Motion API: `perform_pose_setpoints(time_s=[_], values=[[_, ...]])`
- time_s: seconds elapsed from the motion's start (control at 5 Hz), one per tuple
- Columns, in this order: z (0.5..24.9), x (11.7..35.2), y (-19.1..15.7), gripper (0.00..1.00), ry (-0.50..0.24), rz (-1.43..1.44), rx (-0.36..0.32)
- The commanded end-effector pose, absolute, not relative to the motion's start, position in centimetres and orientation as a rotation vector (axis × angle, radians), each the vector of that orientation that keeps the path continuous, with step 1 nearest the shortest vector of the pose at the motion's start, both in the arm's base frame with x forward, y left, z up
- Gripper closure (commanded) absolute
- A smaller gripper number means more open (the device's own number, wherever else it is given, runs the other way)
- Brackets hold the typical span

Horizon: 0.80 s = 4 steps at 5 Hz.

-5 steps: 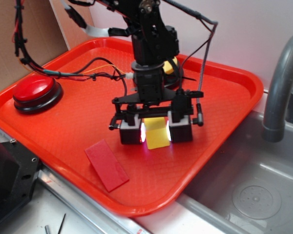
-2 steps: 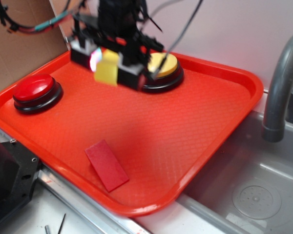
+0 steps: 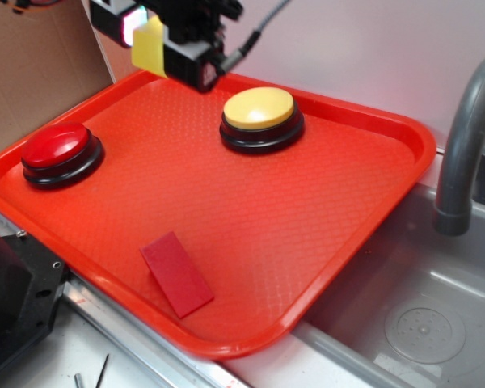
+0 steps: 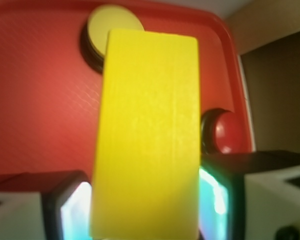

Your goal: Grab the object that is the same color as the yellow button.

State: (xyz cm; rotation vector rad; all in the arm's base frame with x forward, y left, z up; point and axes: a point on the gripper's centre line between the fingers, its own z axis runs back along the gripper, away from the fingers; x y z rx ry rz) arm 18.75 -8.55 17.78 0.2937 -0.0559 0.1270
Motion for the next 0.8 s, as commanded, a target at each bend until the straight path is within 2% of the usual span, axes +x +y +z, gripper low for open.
perform_pose_setpoints(time_s=[0.0, 0.2, 0.6], values=[[17.8, 18.1, -4.8, 1.00, -0.187, 0.212, 0.120], [17.3, 17.8, -3.3, 1.00, -0.174, 0.259, 0.067], [16.3, 18.5, -2.7, 1.00, -0.105, 0.275, 0.055]])
